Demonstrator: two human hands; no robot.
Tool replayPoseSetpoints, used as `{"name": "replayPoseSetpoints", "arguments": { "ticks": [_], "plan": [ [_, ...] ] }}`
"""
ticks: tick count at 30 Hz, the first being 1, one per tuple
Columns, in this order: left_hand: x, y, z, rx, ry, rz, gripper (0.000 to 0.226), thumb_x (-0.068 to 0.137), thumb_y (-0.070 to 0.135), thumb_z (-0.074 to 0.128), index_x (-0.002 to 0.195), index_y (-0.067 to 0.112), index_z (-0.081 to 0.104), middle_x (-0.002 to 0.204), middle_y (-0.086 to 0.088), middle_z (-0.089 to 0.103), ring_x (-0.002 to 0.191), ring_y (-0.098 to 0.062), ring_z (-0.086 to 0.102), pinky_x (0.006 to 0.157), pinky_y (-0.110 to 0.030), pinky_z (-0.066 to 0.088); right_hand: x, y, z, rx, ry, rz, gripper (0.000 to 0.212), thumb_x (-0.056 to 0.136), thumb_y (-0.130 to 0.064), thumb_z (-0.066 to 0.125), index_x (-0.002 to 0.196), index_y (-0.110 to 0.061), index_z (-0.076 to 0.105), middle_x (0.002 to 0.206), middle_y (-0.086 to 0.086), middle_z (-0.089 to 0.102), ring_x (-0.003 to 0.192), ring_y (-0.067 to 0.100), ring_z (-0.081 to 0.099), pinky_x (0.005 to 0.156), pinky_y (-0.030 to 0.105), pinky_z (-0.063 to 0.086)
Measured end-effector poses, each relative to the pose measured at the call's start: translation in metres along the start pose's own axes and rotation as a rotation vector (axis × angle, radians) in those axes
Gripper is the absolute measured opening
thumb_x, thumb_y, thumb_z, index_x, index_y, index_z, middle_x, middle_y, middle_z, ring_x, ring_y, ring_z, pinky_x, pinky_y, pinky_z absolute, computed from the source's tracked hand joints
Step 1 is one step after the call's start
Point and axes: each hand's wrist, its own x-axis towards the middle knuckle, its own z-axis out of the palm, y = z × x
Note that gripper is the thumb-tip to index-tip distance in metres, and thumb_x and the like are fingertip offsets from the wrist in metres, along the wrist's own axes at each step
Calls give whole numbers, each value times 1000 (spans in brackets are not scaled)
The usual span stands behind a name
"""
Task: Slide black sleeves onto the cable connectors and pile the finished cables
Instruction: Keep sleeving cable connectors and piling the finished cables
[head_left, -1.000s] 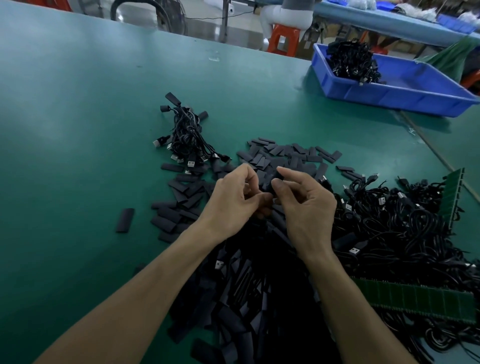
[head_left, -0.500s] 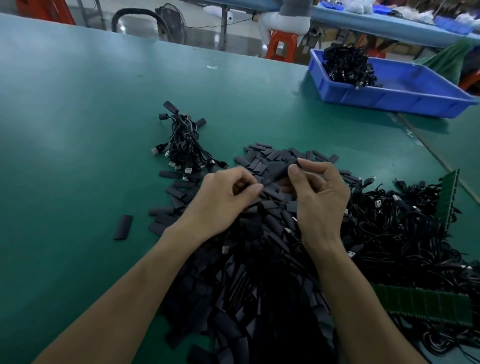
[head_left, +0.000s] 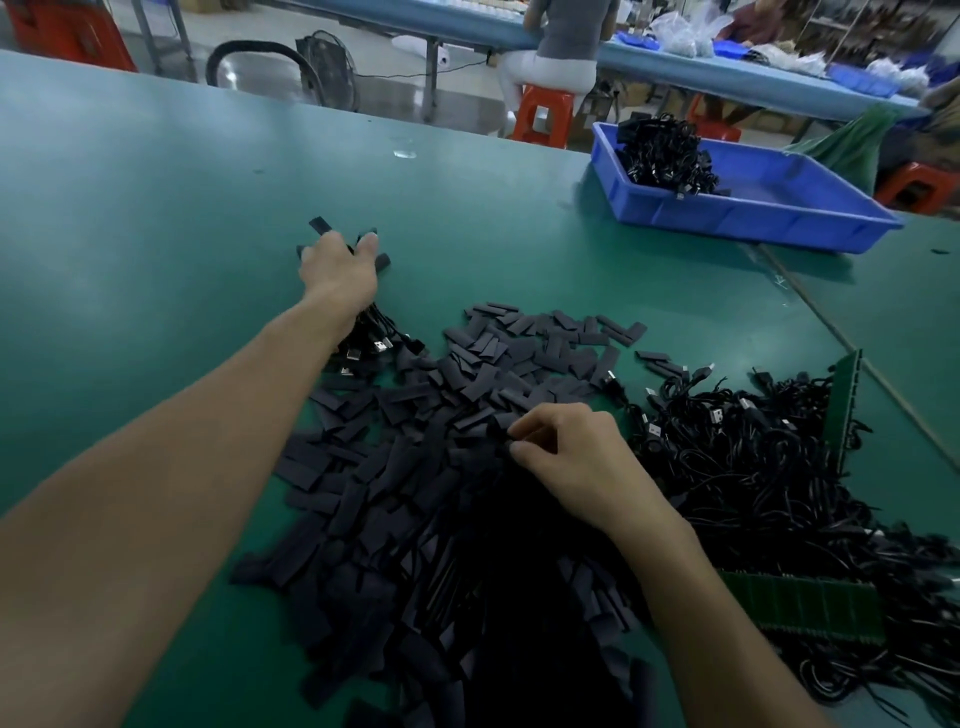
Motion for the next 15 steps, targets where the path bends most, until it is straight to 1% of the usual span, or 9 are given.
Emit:
{"name": "replayPoseSetpoints", "arguments": {
  "ticks": [2,4,5,6,7,9,11,12,15],
  "plan": [
    [-4,-2,0,45,-57,-21,64,103,51,41,142,1,42,146,-22,40,135,-38,39,110,-48,37,1,1,-2,-59,-28,-8,18,95,-22,65,112,-21,72,96,-9,67,90,7,64,85,28,55],
    [-18,-3,1,108,-16,99,71,101,54,42,154,8,27,155,-19,28,144,-34,28,117,-48,25,2,2,-3,-96,-45,-9,21,95,-18,63,113,-20,72,99,-7,67,93,10,64,87,32,56],
    [-27,-2,1,147,48,193,71,101,53,44,155,11,26,156,-15,26,145,-31,25,118,-48,20,3,2,-3,-109,-45,-7,22,95,-16,62,114,-20,72,101,-5,68,95,12,64,88,33,56],
    [-37,-1,2,168,119,286,67,99,51,47,153,14,33,154,-12,28,143,-28,26,115,-46,19,3,3,-2,-117,-40,-5,24,95,-14,60,114,-20,72,105,-4,69,96,13,64,90,34,55],
    [-48,0,3,162,173,369,57,98,47,50,145,15,45,148,-8,34,139,-25,31,111,-43,21,4,3,-2,-119,-31,-2,25,95,-12,59,115,-19,72,108,-2,70,97,14,65,91,34,55],
    [-73,2,8,109,181,488,32,96,37,56,121,19,62,127,1,44,124,-15,38,99,-35,21,5,4,-2,-115,-9,2,26,96,-12,57,115,-19,72,110,0,71,98,14,65,91,34,55],
    [-99,-1,16,101,90,565,16,97,30,59,106,20,66,117,3,53,113,-8,40,94,-30,23,5,5,-4,-112,24,2,25,96,-13,56,114,-20,73,110,0,72,96,14,67,90,36,57],
    [-112,-3,21,100,25,597,12,97,28,60,102,20,67,114,3,58,110,-8,44,95,-31,27,5,5,-6,-116,49,4,25,96,-14,56,113,-20,73,109,1,72,95,15,67,89,36,57],
    [-144,-9,35,74,-164,630,4,95,23,63,95,21,67,97,6,59,97,-16,55,97,-43,45,7,3,-13,-155,145,12,23,96,-16,57,111,-18,74,109,3,73,97,20,67,91,39,55]
  ]
}}
